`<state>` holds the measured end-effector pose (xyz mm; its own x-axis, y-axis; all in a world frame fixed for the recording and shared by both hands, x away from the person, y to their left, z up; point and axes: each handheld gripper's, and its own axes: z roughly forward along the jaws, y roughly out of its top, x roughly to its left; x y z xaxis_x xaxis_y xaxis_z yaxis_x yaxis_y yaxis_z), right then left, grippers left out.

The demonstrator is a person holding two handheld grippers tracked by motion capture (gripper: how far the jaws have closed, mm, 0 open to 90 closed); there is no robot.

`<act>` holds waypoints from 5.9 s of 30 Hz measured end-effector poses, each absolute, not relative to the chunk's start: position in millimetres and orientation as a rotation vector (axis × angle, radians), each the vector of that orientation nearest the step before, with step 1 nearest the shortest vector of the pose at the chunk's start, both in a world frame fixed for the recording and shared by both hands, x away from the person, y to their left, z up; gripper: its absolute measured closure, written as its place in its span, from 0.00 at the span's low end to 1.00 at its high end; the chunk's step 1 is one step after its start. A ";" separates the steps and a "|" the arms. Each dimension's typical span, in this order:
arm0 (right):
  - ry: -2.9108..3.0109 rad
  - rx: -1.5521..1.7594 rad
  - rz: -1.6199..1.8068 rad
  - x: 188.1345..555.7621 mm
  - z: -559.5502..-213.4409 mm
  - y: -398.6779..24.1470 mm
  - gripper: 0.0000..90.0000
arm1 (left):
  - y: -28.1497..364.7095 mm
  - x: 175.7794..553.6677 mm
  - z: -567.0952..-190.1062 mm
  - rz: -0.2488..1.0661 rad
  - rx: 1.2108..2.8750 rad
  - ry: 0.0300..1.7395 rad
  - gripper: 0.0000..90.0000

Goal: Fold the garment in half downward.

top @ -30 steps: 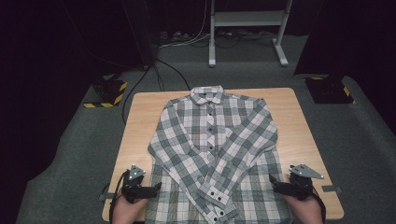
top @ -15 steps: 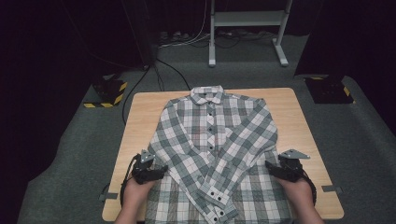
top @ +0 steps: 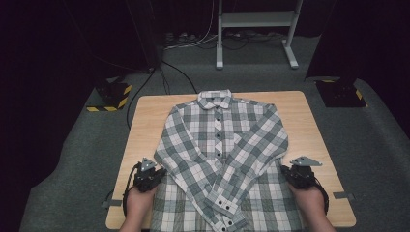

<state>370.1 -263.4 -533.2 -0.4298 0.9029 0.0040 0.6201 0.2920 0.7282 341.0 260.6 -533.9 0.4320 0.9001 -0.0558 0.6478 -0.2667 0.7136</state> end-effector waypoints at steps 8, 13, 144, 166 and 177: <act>2.183 1.323 0.964 317.7 -534.8 -273.4 0.95 | 259.0 281.7 -535.6 0.495 2.045 1.232 0.96; 2.180 1.302 0.970 289.4 -536.0 -275.2 0.90 | 258.3 258.5 -535.4 0.511 2.062 1.214 0.91; 2.102 1.312 0.971 344.3 -539.9 -271.9 0.53 | 256.6 412.5 -531.4 0.506 2.018 1.335 0.77; 2.104 1.310 0.975 344.6 -540.0 -272.3 0.54 | 307.1 414.8 -527.2 0.442 1.751 1.466 0.89; 2.103 1.309 0.972 344.2 -539.9 -271.9 0.54 | 269.5 416.0 -527.1 0.427 1.819 1.458 0.41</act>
